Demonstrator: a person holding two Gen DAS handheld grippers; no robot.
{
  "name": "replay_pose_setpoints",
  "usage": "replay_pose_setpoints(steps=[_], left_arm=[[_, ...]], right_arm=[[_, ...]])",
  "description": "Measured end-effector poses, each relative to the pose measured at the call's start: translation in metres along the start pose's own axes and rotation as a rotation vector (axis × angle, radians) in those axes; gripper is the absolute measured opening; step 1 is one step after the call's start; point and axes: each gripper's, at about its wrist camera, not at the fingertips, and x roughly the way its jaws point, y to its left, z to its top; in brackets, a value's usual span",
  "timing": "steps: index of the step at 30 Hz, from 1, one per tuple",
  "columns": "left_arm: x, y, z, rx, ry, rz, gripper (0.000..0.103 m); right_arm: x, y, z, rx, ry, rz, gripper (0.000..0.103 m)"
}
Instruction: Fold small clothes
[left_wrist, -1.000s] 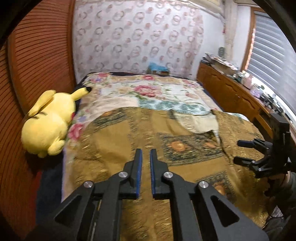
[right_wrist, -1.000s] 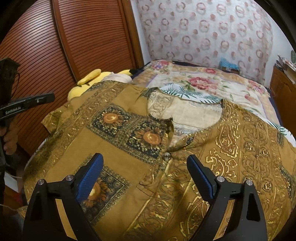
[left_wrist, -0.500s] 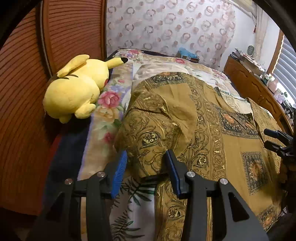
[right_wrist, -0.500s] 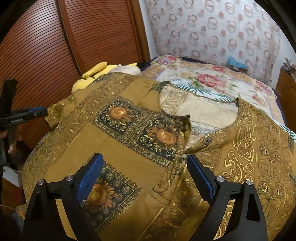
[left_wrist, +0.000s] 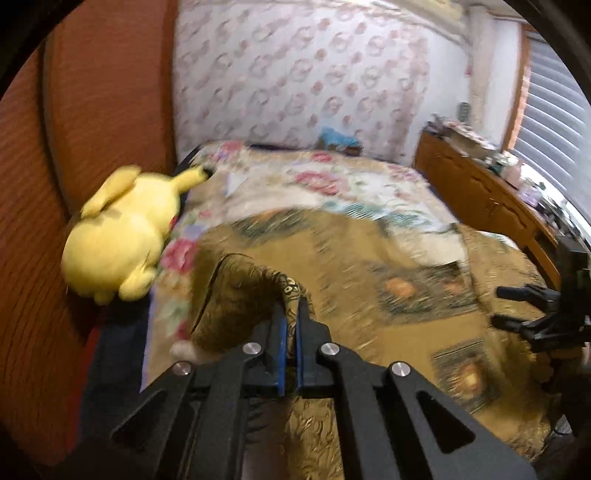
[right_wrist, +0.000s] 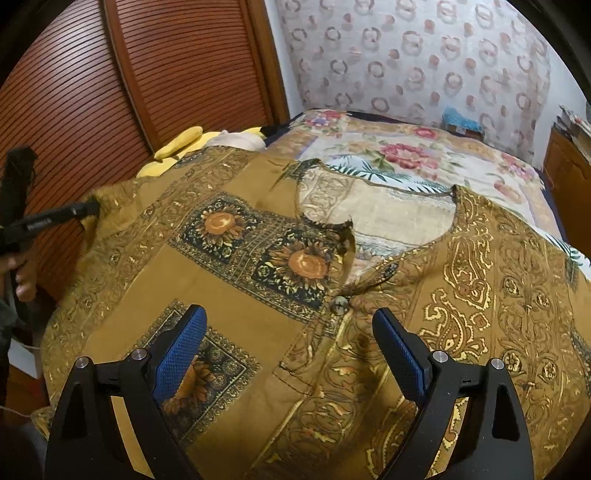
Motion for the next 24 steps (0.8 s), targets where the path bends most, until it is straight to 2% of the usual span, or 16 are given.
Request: replay_pose_setpoints(steps=[3, 7, 9, 11, 13, 15, 18, 21, 24], left_arm=[[0.000, -0.026, 0.010, 0.056, -0.001, -0.056, 0.000], [0.014, -0.052, 0.006, 0.117, 0.057, -0.113, 0.005], [0.017, -0.057, 0.003, 0.126, 0.072, -0.130, 0.015], [0.018, -0.057, 0.001, 0.115, 0.084, -0.142, 0.021], [0.015, -0.056, 0.000, 0.107, 0.083, -0.127, 0.027], [0.009, -0.051, 0.000, 0.096, 0.070, -0.100, 0.039], [-0.005, -0.040, 0.002, 0.069, 0.036, -0.100, 0.049], [-0.009, -0.028, 0.003, 0.054, 0.020, -0.058, 0.052], [0.000, -0.013, 0.001, 0.025, 0.038, -0.004, 0.052]], right_arm=[[-0.004, 0.000, 0.000, 0.000, -0.007, -0.002, 0.091], [-0.009, -0.003, -0.003, 0.003, -0.013, -0.005, 0.091], [-0.010, -0.004, -0.004, 0.009, -0.012, -0.008, 0.091], [-0.012, -0.005, -0.005, 0.015, -0.012, -0.010, 0.091], [-0.012, -0.006, -0.006, 0.017, -0.009, -0.013, 0.091], [-0.012, -0.007, -0.008, 0.019, -0.008, -0.016, 0.091], [-0.012, -0.008, -0.007, 0.020, -0.008, -0.016, 0.091], [-0.011, -0.006, -0.007, 0.016, -0.006, -0.014, 0.091], [-0.007, -0.001, -0.003, 0.008, -0.001, -0.010, 0.091]])
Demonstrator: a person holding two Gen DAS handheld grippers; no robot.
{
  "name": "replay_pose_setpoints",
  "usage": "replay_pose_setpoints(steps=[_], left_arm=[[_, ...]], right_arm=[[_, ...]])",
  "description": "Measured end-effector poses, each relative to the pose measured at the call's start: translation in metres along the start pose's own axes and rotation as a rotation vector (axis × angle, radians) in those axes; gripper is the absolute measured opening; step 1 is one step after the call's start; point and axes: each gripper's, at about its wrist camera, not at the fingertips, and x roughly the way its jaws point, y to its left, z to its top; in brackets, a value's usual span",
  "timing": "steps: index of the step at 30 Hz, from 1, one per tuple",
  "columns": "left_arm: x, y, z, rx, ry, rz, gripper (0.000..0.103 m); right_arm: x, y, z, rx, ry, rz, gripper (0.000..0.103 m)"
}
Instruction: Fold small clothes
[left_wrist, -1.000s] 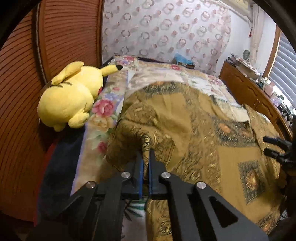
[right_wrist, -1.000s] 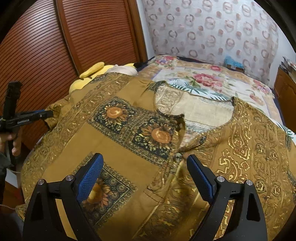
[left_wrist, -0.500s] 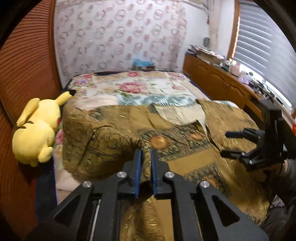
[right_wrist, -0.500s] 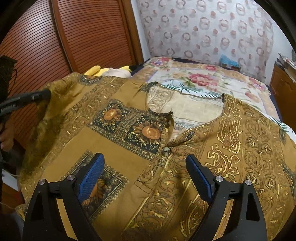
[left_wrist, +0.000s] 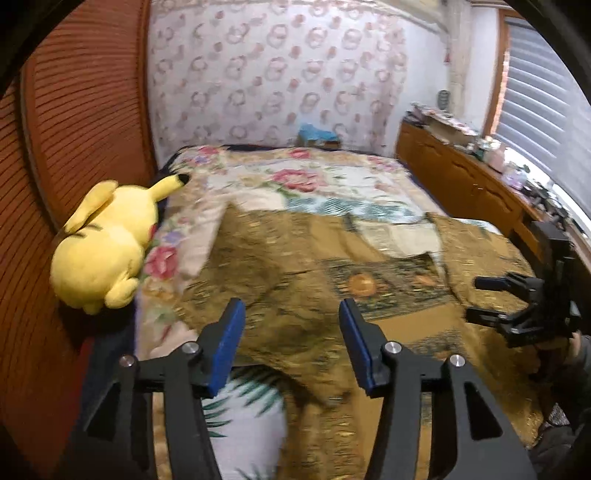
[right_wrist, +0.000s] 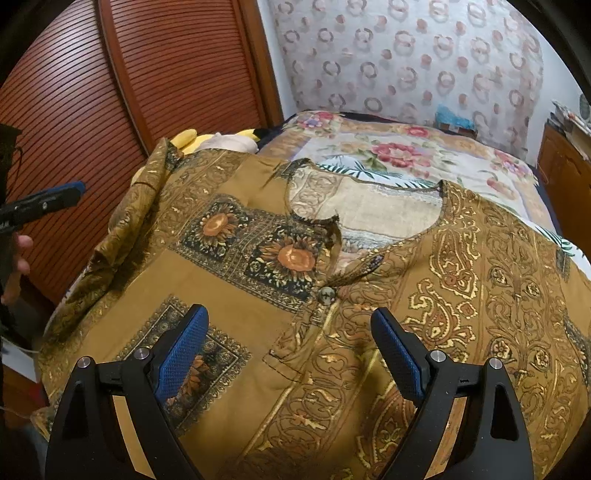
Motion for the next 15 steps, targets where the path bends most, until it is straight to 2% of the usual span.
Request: replay_pose_setpoints(steps=[5, 12, 15], left_arm=[[0.026, 0.023, -0.008, -0.031, 0.059, 0.057, 0.052], [0.060, 0.034, -0.017, -0.070, 0.124, 0.076, 0.052], [0.067, 0.036, -0.021, -0.091, 0.140, 0.059, 0.052]], right_arm=[[0.003, 0.011, 0.008, -0.029, -0.002, 0.014, 0.091], [0.010, 0.021, 0.017, -0.049, -0.004, 0.029, 0.091], [0.014, 0.024, 0.017, -0.055, 0.005, 0.035, 0.091]])
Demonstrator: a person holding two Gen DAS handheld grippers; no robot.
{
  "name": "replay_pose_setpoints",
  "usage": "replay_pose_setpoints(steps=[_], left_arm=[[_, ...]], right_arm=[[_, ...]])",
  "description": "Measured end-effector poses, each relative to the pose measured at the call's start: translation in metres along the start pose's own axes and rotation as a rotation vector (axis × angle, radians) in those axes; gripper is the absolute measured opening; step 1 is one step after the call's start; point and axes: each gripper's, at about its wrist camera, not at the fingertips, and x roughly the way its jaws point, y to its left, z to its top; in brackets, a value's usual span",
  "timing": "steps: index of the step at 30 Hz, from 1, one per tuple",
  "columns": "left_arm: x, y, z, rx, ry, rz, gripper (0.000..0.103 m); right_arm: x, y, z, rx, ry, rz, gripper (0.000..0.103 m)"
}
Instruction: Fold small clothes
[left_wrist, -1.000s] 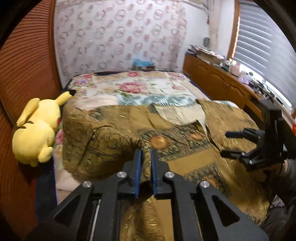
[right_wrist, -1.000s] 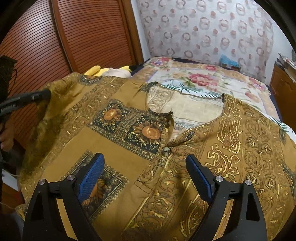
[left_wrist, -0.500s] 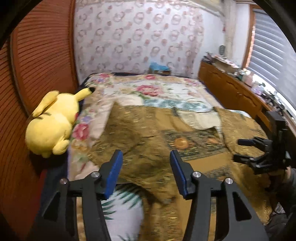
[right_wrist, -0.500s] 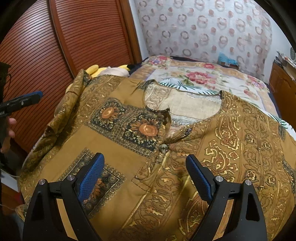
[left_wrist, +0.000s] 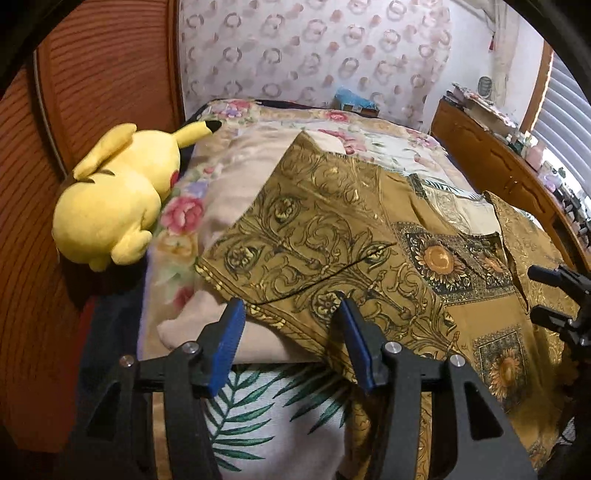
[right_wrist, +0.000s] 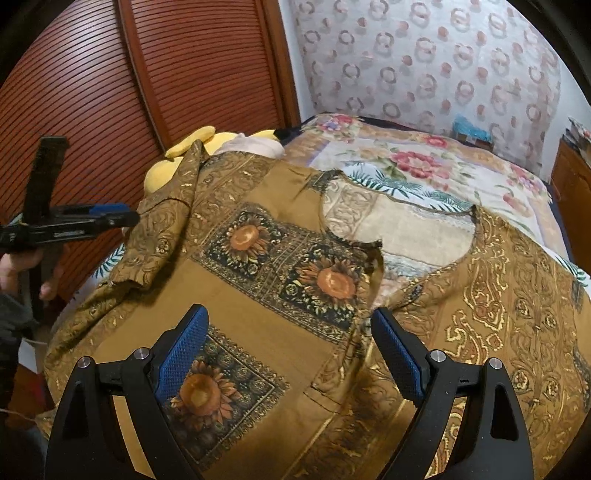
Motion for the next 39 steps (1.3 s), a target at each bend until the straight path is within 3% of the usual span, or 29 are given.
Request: replay_pose_setpoints(steps=[11, 20, 23, 32, 39], left_arm=[[0.007, 0.006, -0.006, -0.062, 0.011, -0.036, 0.052], [-0.001, -0.004, -0.002, -0.005, -0.028, -0.052, 0.011], [-0.013, -0.011, 0.002, 0.017, -0.077, -0.058, 0.003], [-0.036, -0.052, 0.036, 0.112, -0.154, -0.142, 0.002], [-0.021, -0.090, 0.062, 0.199, -0.131, -0.192, 0.005]], right_arm=[[0.011, -0.005, -0.005, 0.016, 0.023, 0.018, 0.091], [0.012, -0.010, -0.010, 0.031, 0.027, 0.022, 0.091], [0.011, -0.012, -0.011, 0.035, 0.024, 0.022, 0.091], [0.001, -0.023, -0.012, 0.055, 0.004, 0.003, 0.091], [-0.015, -0.033, -0.016, 0.077, -0.015, -0.029, 0.091]])
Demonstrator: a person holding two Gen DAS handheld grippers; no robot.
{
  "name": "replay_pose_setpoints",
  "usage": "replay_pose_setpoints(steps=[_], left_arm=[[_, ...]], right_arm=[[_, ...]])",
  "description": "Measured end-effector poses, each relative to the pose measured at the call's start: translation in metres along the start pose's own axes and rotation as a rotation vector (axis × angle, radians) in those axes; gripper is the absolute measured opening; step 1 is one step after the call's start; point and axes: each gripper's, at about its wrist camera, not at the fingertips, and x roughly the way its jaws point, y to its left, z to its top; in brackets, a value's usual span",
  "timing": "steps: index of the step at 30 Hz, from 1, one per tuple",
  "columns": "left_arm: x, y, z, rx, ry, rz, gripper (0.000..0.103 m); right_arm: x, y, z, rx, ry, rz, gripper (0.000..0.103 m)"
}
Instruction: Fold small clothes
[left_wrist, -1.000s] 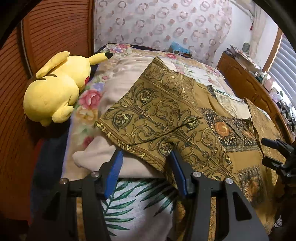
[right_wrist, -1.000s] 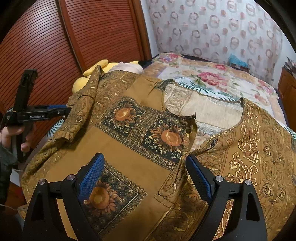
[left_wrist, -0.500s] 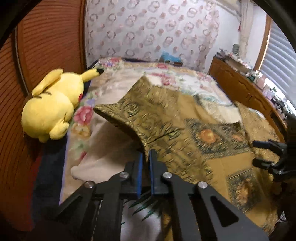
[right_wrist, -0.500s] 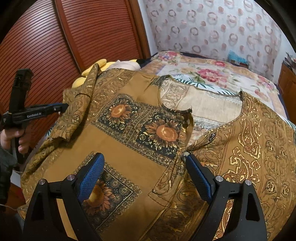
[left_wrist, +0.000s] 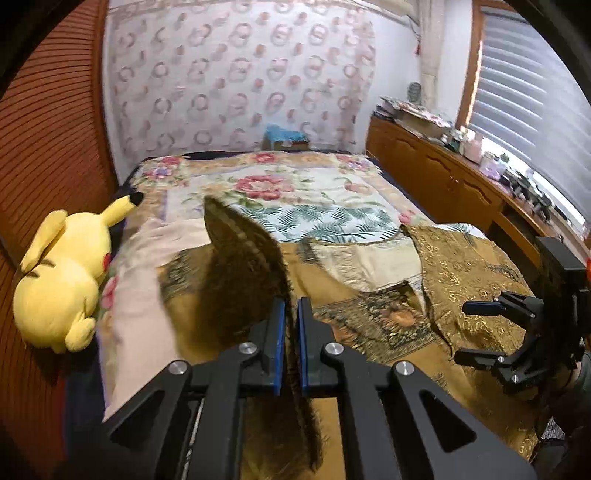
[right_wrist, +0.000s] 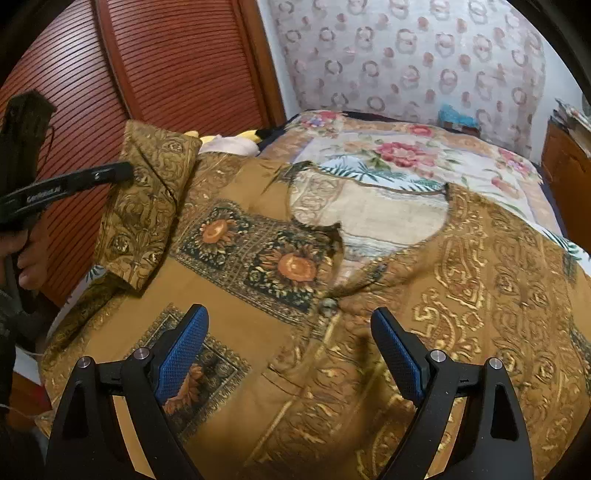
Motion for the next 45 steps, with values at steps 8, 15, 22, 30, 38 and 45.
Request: replay_pose_setpoints(steps=[8, 15, 22, 30, 38, 45], left_arm=[[0.014, -0.022, 0.006, 0.046, 0.033, -0.048, 0.025], [0.020, -0.016, -0.012, 0.015, 0.084, -0.022, 0.031], [0.041, -0.019, -0.040, -0.004, 0.162, 0.001, 0.031], [0.057, -0.038, -0.052, 0.041, 0.191, 0.007, 0.031], [0.064, -0.047, -0.056, 0.081, 0.178, 0.011, 0.038], [0.066, -0.047, -0.057, 0.090, 0.142, 0.020, 0.044]], right_arm=[[-0.011, -0.017, -0.008, 0.040, -0.003, -0.031, 0.091], [-0.024, -0.033, -0.014, 0.059, -0.014, -0.059, 0.091], [-0.045, -0.067, -0.027, 0.120, -0.028, -0.127, 0.091], [-0.084, -0.120, -0.054, 0.221, -0.043, -0.262, 0.091], [-0.131, -0.173, -0.087, 0.325, -0.049, -0.411, 0.087], [-0.152, -0.195, -0.107, 0.367, -0.045, -0.471, 0.075]])
